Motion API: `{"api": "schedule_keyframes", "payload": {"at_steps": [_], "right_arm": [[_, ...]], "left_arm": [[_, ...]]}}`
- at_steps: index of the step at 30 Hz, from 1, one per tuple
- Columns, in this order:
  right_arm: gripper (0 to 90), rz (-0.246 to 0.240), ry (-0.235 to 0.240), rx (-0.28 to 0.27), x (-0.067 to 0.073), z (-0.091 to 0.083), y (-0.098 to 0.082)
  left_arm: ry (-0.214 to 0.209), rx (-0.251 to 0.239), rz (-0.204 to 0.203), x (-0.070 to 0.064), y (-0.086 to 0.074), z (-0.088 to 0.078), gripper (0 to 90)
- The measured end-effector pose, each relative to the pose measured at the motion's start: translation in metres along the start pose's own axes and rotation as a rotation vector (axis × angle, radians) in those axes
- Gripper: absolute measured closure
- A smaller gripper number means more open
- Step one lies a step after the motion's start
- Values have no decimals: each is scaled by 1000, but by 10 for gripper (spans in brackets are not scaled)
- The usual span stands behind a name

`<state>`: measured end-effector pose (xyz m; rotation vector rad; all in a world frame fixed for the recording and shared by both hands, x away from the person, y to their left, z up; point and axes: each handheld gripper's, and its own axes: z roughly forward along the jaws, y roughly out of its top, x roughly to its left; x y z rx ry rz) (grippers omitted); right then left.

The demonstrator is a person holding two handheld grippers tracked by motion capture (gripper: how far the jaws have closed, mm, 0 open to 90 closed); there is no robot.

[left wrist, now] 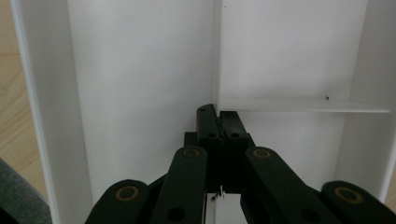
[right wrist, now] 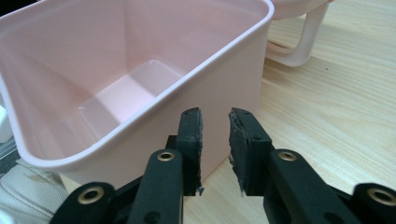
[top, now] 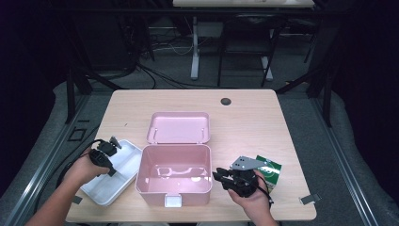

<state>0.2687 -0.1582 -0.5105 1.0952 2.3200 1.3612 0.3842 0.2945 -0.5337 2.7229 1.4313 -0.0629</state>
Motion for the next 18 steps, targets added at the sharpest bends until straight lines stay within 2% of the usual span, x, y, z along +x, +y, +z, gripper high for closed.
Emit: {"api": "schedule_keyframes", "payload": {"at_steps": [4, 6, 9, 12, 14, 15, 18], "right_arm": [[707, -26, -3, 6, 0, 0, 1], [692, -43, -22, 22, 1, -2, 2], [668, -49, -26, 14, 0, -3, 4], [620, -66, -29, 19, -1, -7, 8], [588, -69, -37, 38, -2, -9, 11], [575, -66, -38, 46, -3, -9, 12], [524, -82, -36, 70, -5, -8, 17]], "left_arm": [[29, 16, 14, -2, 0, 6, 891], [23, 3, 9, -1, 0, 6, 888], [32, 1, 19, -3, -2, 6, 880], [27, 31, 33, -7, -5, 9, 777], [7, -5, 8, -6, -7, 9, 757], [-13, -13, 4, -5, -9, 8, 708], [-3, -36, -10, -5, -14, 6, 635]]}}
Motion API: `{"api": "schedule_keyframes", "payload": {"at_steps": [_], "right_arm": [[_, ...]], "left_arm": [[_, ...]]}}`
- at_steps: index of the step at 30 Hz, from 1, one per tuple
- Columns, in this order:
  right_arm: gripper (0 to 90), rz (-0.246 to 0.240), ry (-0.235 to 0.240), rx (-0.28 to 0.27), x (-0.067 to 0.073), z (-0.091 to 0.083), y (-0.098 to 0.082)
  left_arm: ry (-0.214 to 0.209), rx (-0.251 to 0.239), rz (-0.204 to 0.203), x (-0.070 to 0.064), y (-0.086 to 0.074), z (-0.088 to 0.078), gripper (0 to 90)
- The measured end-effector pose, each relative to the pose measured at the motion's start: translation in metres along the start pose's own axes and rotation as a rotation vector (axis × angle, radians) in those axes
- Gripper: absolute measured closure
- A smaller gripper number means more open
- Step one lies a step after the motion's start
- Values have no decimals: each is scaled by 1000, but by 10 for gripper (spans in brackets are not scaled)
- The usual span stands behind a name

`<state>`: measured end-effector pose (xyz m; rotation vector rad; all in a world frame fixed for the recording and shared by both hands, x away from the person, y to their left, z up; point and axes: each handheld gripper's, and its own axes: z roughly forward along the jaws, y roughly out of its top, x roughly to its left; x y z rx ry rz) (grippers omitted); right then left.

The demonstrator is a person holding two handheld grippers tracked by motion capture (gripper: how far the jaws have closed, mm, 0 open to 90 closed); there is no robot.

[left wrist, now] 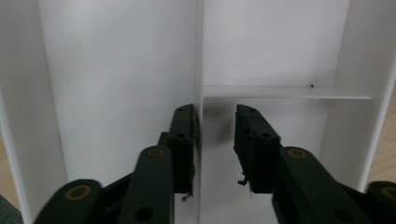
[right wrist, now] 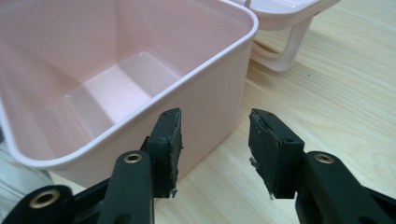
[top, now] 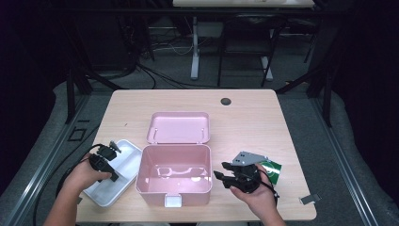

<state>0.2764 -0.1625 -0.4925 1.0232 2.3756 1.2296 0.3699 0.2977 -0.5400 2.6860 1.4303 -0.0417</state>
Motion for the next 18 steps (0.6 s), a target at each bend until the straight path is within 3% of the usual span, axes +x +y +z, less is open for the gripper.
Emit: {"api": "schedule_keyframes", "payload": {"at_steps": [5, 9, 12, 14, 18], "right_arm": [[461, -41, -24, 81, -1, 1, 8], [399, -68, -46, 196, -4, 1, 14], [388, -91, -49, 233, -7, 0, 18], [378, -96, -45, 245, -9, 1, 20], [356, -113, -29, 292, -13, 1, 23]], "left_arm": [[57, -6, 51, -4, -6, -23, 550], [38, -64, 48, -4, -14, -33, 531], [27, -68, 28, -1, -20, -36, 532], [30, -53, 27, -1, -23, -37, 534], [22, -66, 27, -1, -27, -40, 522]]}}
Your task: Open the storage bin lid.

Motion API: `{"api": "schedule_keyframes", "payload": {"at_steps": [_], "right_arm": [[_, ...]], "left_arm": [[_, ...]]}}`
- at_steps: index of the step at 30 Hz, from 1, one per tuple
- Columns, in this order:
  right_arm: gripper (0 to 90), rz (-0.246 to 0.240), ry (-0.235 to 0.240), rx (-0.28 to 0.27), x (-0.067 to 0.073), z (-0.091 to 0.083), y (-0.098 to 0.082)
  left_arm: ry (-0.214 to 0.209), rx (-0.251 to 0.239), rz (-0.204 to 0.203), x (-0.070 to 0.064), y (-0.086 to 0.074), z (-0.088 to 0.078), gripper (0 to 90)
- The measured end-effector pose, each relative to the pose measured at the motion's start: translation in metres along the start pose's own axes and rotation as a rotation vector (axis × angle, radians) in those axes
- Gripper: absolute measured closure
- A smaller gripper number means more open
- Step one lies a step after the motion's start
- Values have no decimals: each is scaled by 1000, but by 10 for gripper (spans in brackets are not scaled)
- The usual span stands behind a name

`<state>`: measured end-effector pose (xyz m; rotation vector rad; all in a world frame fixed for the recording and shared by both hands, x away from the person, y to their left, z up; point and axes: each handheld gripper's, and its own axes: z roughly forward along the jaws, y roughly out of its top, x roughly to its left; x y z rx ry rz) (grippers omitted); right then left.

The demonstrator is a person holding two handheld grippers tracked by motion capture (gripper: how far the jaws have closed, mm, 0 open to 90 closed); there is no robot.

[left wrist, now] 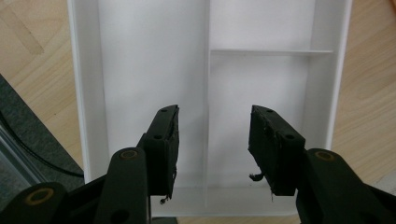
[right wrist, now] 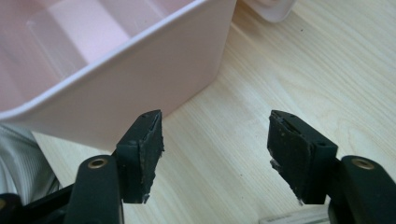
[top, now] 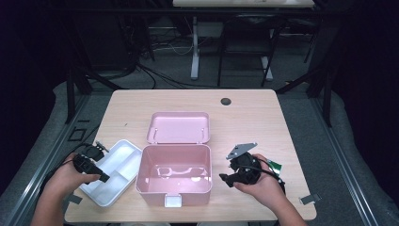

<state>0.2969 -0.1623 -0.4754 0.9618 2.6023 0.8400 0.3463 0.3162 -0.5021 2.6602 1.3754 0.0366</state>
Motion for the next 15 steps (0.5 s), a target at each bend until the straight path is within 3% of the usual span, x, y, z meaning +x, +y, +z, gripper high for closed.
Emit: {"api": "schedule_keyframes", "payload": {"at_steps": [6, 9, 15], "right_arm": [[353, -31, 30, 66, -2, -2, 7], [353, -68, 29, 124, -2, -6, 12], [353, -89, 34, 166, -6, -11, 17]], "left_arm": [[-24, -33, -1, -2, -2, -8, 494], [-35, -48, -10, -3, -3, -11, 490], [-43, -57, -13, -4, -5, -16, 486]]}}
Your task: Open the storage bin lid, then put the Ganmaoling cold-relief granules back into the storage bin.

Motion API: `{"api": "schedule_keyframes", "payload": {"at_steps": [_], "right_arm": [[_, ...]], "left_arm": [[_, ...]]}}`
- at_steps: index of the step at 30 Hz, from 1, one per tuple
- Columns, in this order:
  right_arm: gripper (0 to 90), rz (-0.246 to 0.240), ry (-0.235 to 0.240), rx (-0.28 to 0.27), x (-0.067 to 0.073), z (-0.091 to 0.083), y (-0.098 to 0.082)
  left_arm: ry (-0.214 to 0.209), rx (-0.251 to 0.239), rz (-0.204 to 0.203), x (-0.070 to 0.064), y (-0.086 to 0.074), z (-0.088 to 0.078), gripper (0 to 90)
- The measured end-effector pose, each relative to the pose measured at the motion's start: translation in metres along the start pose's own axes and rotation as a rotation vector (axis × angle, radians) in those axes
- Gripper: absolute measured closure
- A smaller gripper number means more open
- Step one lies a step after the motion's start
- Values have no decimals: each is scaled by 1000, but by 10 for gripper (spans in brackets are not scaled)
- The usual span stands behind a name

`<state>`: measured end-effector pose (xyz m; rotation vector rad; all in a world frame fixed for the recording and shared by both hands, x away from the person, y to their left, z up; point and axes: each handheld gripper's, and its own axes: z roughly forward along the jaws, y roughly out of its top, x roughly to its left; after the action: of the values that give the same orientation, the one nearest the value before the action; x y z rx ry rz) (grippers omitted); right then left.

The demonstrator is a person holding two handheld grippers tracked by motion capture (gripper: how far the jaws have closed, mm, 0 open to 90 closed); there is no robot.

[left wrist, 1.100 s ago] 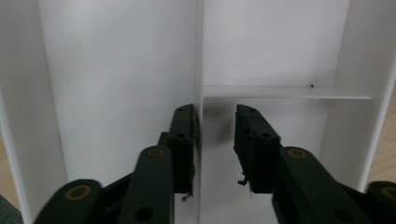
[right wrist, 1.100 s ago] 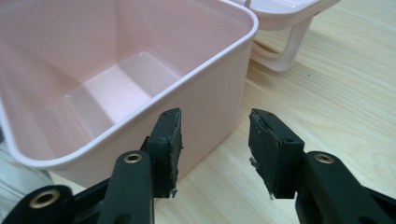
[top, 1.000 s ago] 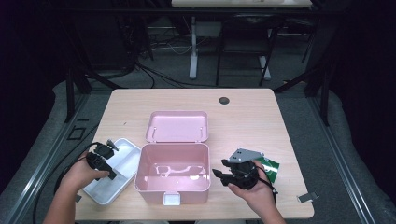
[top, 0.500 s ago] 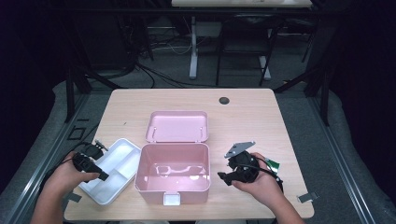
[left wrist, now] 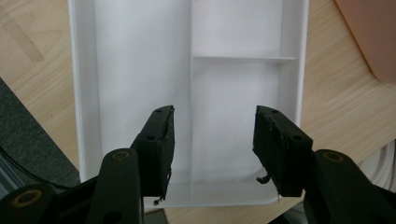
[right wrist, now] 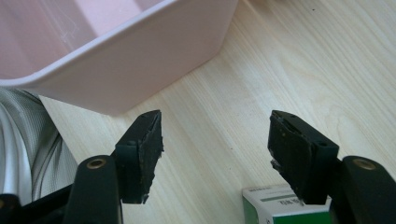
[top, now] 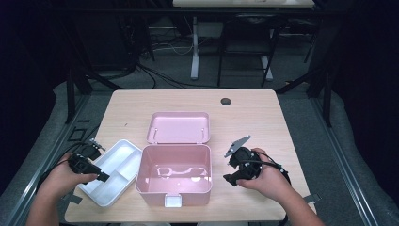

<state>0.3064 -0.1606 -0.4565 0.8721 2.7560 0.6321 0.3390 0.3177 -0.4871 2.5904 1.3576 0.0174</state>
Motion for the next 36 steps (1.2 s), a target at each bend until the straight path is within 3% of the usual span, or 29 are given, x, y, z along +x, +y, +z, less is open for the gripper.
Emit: {"api": "schedule_keyframes", "payload": {"at_steps": [8, 16, 22, 32, 36], "right_arm": [[331, -6, 2, 52, -8, -2, 3], [286, -23, -5, 151, -21, -5, 4], [253, -33, -14, 211, -29, -4, 0], [159, -34, -27, 250, -44, -9, -10], [128, -32, -38, 291, -51, -10, -16]], "left_arm": [[-7, 6, -1, -1, 0, 0, 485], [-13, 15, 8, -1, 0, 2, 484], [-17, 6, 9, -1, 1, 0, 485], [-24, 4, 15, -2, 1, 2, 486], [-24, 2, 15, 0, 1, 2, 488]]}}
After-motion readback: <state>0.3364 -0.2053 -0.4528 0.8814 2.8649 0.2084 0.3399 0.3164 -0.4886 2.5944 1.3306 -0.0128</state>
